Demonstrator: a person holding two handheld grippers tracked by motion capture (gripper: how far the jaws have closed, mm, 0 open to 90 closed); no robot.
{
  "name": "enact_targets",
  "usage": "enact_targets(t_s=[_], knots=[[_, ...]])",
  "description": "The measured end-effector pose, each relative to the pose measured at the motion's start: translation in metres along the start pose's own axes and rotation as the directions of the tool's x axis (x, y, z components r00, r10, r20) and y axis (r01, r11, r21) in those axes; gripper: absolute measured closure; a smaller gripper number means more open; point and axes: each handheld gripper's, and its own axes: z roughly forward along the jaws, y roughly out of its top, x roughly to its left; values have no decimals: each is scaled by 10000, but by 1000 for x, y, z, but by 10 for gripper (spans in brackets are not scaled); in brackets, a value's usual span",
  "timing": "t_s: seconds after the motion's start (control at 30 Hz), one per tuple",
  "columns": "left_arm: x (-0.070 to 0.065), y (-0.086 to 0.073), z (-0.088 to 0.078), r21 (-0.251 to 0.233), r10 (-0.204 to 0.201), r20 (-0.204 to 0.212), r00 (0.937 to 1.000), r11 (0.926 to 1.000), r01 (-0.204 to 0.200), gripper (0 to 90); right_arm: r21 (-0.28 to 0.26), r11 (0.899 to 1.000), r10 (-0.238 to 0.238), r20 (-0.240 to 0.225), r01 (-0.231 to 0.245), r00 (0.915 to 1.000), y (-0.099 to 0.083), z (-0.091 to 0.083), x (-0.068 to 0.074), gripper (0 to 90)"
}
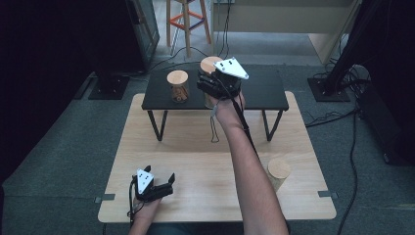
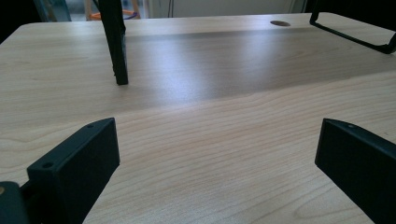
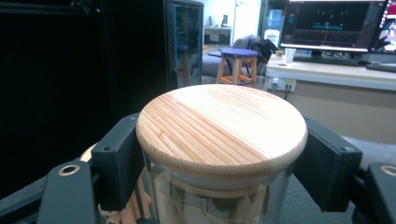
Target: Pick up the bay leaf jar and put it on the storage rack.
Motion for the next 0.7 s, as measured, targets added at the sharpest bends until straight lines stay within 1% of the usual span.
enact_targets(t_s=[0.1, 0.17, 0.4, 0.53, 0.63, 0.7], knots=[[0, 0, 0, -25, -21, 33, 10000, 10000, 21, 0, 19, 9998, -197, 185, 197, 9996, -1, 3, 2, 242], [1, 0, 0, -13, -3, 43, 10000, 10000, 3, 0, 45, 9999, -95, 160, 95, 9998, -1, 5, 1, 242], [1, 0, 0, -17, -23, 67, 10000, 10000, 23, 0, 195, 9996, -191, 355, 185, 9992, -1, 15, 1, 242], [2, 0, 0, -13, -23, 76, 10000, 10000, 23, 0, 365, 9990, -263, 369, 249, 9990, 0, 20, 1, 242], [2, -1, 0, -37, -39, 87, 10000, 10000, 39, 0, 385, 9991, -201, 336, 188, 9992, -2, 22, -1, 241], [2, -1, 0, -60, -36, 100, 9999, 10000, 36, 0, 450, 9987, -255, 356, 239, 9990, -3, 23, 0, 242]])
